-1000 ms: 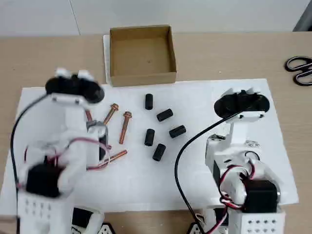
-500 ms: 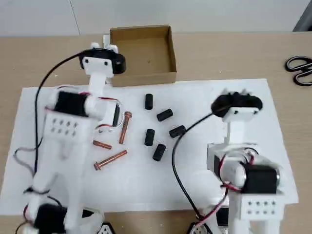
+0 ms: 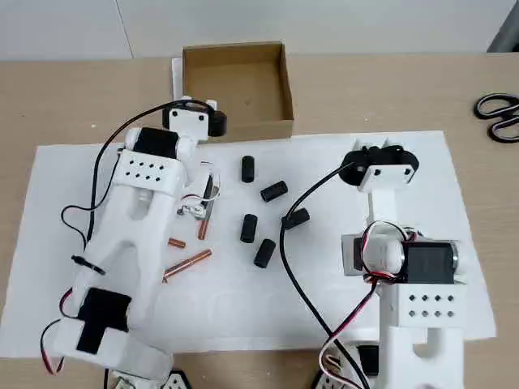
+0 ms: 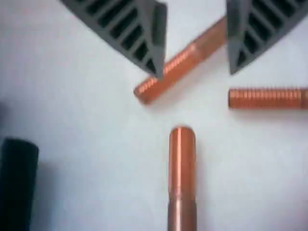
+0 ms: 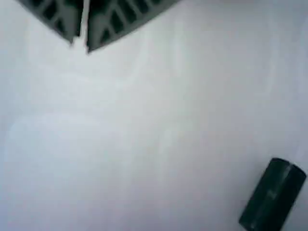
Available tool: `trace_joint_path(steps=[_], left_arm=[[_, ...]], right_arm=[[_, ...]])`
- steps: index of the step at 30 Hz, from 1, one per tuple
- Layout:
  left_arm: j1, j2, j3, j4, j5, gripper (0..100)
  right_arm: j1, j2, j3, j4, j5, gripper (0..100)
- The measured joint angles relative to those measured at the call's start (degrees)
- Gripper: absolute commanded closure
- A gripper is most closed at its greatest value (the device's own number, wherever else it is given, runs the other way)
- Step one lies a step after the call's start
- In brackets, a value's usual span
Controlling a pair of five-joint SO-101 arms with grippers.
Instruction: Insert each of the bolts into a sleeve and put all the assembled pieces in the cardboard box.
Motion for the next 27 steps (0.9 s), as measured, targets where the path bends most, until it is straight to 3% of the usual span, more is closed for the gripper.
trace_joint_path(steps=[10, 18, 27], left_arm=[[0.1, 7.4, -2.2, -8.5, -0.5, 90], [0.1, 16.5, -12.1, -8.7, -0.5, 90], [0.3, 21.6, -14.3, -8.7, -0.5, 91]], right_arm=[[0.0, 0.0, 0.0, 0.1, 0.4, 99.4], [0.0, 0.0, 0.0, 0.1, 0.4, 99.4], [0.0, 0.0, 0.0, 0.1, 0.4, 99.4]])
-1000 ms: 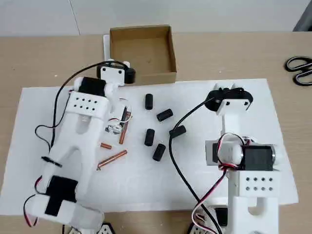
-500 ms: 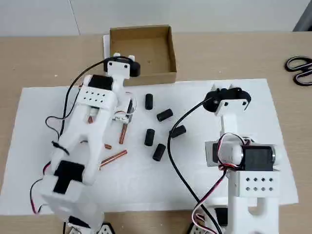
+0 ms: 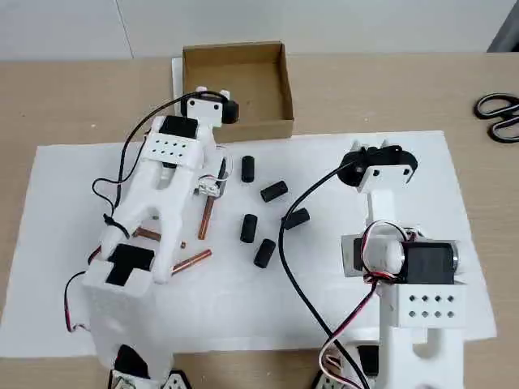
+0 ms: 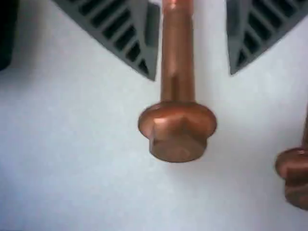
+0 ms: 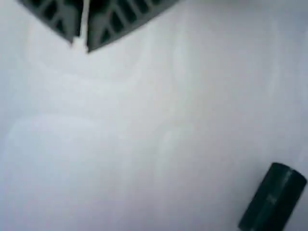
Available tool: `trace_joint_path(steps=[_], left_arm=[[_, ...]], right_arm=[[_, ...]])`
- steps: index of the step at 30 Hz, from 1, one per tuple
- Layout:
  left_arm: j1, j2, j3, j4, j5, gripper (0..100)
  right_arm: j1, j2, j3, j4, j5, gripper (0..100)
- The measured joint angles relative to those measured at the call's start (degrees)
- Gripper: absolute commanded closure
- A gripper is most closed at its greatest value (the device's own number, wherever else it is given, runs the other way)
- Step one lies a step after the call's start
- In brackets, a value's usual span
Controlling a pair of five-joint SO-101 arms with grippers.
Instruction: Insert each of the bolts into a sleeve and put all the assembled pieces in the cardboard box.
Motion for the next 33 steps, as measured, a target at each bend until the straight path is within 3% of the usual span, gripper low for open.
trace_joint_path(steps=[11, 33], left_arm=[[3.4, 0.2, 0.0, 0.0, 0.0, 91], [0.3, 6.7, -1.8, -2.3, 0.0, 91]], right_arm=[[0.0, 0.0, 0.0, 0.0, 0.0, 99.4], [0.0, 0.0, 0.0, 0.0, 0.0, 99.5]])
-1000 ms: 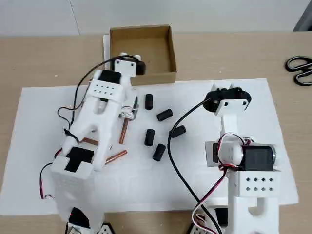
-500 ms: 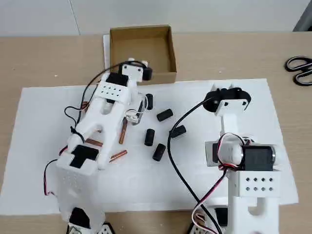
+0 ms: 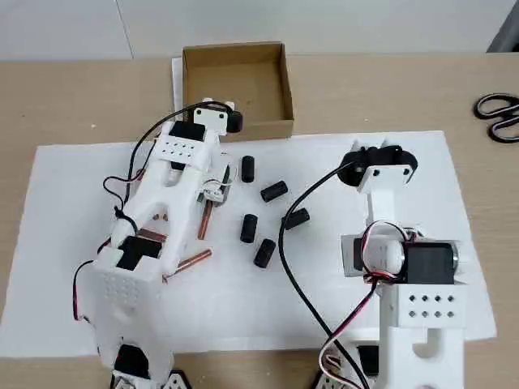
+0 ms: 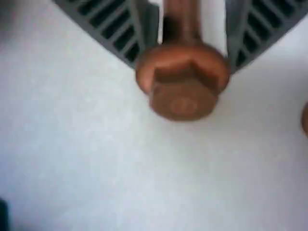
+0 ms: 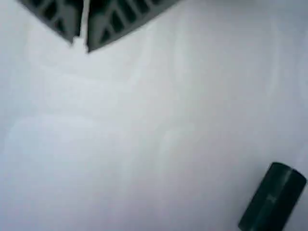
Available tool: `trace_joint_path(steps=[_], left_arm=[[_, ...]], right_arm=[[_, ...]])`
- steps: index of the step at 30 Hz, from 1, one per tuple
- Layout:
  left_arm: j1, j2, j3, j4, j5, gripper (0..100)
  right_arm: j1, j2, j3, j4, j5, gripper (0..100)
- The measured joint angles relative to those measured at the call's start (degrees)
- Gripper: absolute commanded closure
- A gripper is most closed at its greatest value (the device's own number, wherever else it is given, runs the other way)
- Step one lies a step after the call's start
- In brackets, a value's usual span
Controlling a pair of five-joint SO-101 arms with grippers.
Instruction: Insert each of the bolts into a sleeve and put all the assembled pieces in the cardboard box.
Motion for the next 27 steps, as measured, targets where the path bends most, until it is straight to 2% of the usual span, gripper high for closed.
trace_joint_path(steps=[9, 13, 15, 23, 27], left_arm=[[0.2, 4.0, -1.7, -0.7, -0.2, 91], [0.3, 4.3, -1.8, -0.7, -0.1, 100], [0.7, 4.4, -2.3, -0.4, 0.0, 99], [1.8, 6.9, -9.8, 6.2, 0.0, 99], [2.0, 7.6, -18.1, 13.1, 0.0, 100]], right_arm=[[0.0, 0.0, 0.0, 0.0, 0.0, 99.5], [0.0, 0.0, 0.0, 0.0, 0.0, 99.5], [0.0, 0.0, 0.0, 0.0, 0.0, 99.5], [0.0, 0.0, 0.0, 0.0, 0.0, 99.5], [0.0, 0.0, 0.0, 0.0, 0.0, 99.1]])
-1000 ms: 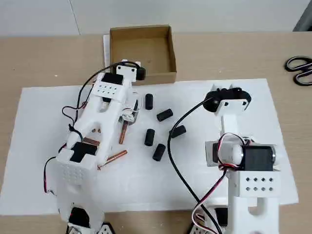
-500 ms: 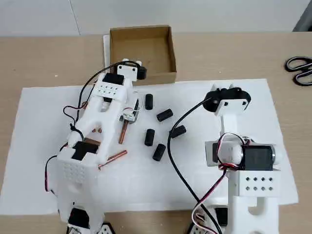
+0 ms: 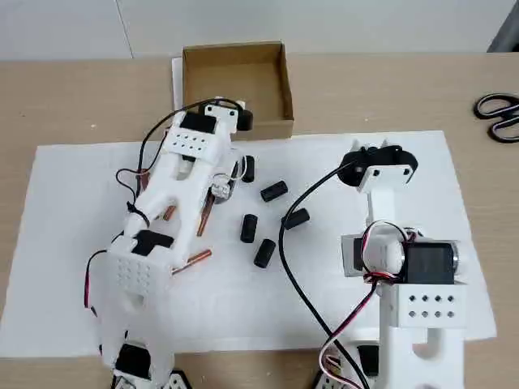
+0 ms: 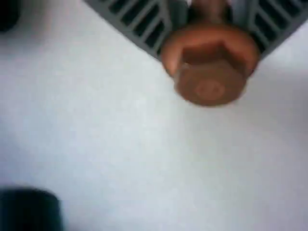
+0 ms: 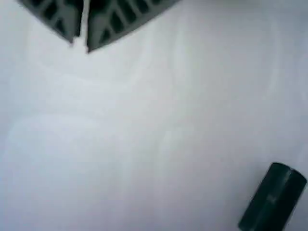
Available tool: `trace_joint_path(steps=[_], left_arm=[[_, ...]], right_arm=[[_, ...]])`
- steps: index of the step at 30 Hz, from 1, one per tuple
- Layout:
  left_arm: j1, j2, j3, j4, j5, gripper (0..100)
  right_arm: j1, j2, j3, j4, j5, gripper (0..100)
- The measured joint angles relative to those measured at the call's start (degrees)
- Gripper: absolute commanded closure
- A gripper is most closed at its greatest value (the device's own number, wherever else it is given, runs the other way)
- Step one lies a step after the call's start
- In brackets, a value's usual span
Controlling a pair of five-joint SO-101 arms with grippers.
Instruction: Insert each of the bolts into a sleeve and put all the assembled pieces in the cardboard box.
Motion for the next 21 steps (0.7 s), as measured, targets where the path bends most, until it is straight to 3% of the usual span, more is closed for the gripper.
trace_joint_path(steps=[4, 12, 16, 21], left_arm=[[0.1, -0.2, -9.0, 2.5, 0.3, 100], [1.4, -17.2, -5.4, 3.4, 2.5, 100], [-0.5, -23.5, -1.5, 3.5, 2.4, 100], [-8.5, -28.4, 1.2, 3.5, 2.2, 100]], right_arm=[[0.0, 0.0, 0.0, 0.0, 4.7, 99.3], [0.0, 0.6, 0.0, -0.1, 16.0, 99.1], [0.0, 5.0, -0.4, -0.1, 16.2, 99.1], [-3.2, 17.7, -9.3, 2.6, 8.1, 99.1]])
